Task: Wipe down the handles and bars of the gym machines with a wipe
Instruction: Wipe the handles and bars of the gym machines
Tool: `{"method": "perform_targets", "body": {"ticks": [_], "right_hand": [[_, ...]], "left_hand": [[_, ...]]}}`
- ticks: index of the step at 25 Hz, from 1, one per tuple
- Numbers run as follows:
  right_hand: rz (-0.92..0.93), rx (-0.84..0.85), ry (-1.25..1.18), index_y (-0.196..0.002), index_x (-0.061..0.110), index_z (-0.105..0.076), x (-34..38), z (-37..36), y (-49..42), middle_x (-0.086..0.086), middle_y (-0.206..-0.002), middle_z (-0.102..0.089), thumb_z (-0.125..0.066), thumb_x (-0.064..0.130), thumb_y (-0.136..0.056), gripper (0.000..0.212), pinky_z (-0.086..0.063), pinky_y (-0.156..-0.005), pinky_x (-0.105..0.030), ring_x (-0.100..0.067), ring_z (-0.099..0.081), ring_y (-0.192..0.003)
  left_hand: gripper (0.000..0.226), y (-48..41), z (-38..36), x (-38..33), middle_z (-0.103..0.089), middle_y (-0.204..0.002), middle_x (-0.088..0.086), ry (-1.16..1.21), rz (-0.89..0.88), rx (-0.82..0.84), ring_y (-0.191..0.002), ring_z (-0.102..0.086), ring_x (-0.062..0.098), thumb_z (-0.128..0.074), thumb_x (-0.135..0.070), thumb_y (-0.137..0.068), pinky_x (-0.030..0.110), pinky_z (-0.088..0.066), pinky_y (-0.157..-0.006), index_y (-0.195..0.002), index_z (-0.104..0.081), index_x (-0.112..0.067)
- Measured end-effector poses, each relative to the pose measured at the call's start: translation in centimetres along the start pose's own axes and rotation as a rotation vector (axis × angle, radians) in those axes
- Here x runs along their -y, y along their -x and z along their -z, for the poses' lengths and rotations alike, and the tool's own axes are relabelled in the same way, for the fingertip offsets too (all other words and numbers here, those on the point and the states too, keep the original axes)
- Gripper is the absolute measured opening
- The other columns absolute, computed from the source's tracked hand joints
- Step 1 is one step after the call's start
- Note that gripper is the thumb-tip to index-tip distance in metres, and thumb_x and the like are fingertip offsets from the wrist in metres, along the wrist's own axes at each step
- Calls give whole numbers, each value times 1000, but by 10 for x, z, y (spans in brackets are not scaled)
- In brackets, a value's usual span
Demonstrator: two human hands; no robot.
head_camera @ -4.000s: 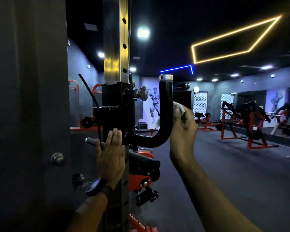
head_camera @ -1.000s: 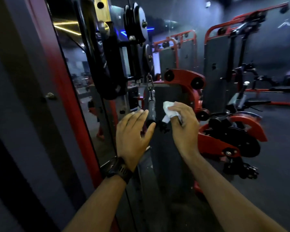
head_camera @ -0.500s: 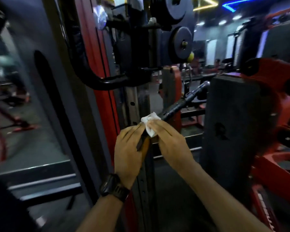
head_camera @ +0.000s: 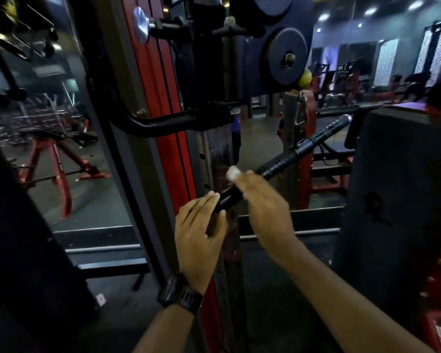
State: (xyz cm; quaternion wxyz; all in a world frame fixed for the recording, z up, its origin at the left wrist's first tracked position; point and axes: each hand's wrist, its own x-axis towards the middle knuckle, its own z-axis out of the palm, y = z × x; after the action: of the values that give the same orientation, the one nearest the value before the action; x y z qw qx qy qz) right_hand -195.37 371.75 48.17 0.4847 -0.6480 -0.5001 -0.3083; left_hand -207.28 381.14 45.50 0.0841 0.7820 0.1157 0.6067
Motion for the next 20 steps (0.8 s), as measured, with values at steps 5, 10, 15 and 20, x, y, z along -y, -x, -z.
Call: {"method": "perform_targets", "body": {"ticks": [5, 10, 15, 20], "right_hand": [[63, -3, 223, -119, 6, -65, -52, 14, -15, -12, -117, -68, -64, 10, -85, 34, -50, -98, -44, -24, -60, -115], [309, 60, 188, -120, 5, -65, -47, -17, 7, -11, -120, -66, -58, 10, -95, 26, -49, -97, -36, -21, -58, -113], [-143, -152, -56, -114, 12, -67, -74, 2, -17, -5, -116, -66, -52, 16, -96, 24, -51, -96, -43, -18, -57, -114], [260, 59, -13, -112, 8, -68, -101, 10, -26, -3, -113, -67, -57, 13, -94, 21, -49, -89, -30, -15, -59, -107]], "left_hand": [[33, 6, -9, 12, -66, -121, 0, -15, 30, -23, -114, -57, 15, -61, -25, -93, 36, -50, -96, -121, -67, -8], [33, 9, -18, 8, -62, -124, -4, -46, 90, -50, -114, -56, 14, -60, -24, -93, 24, -45, -100, -121, -66, -7], [34, 14, -26, 3, -60, -124, -6, -126, 116, -59, -115, -53, 10, -59, -24, -93, 22, -44, -100, -123, -62, -11], [34, 17, -32, 3, -61, -123, -2, -212, 101, -94, -114, -52, 11, -59, -23, -92, 17, -39, -103, -121, -64, -7]]}}
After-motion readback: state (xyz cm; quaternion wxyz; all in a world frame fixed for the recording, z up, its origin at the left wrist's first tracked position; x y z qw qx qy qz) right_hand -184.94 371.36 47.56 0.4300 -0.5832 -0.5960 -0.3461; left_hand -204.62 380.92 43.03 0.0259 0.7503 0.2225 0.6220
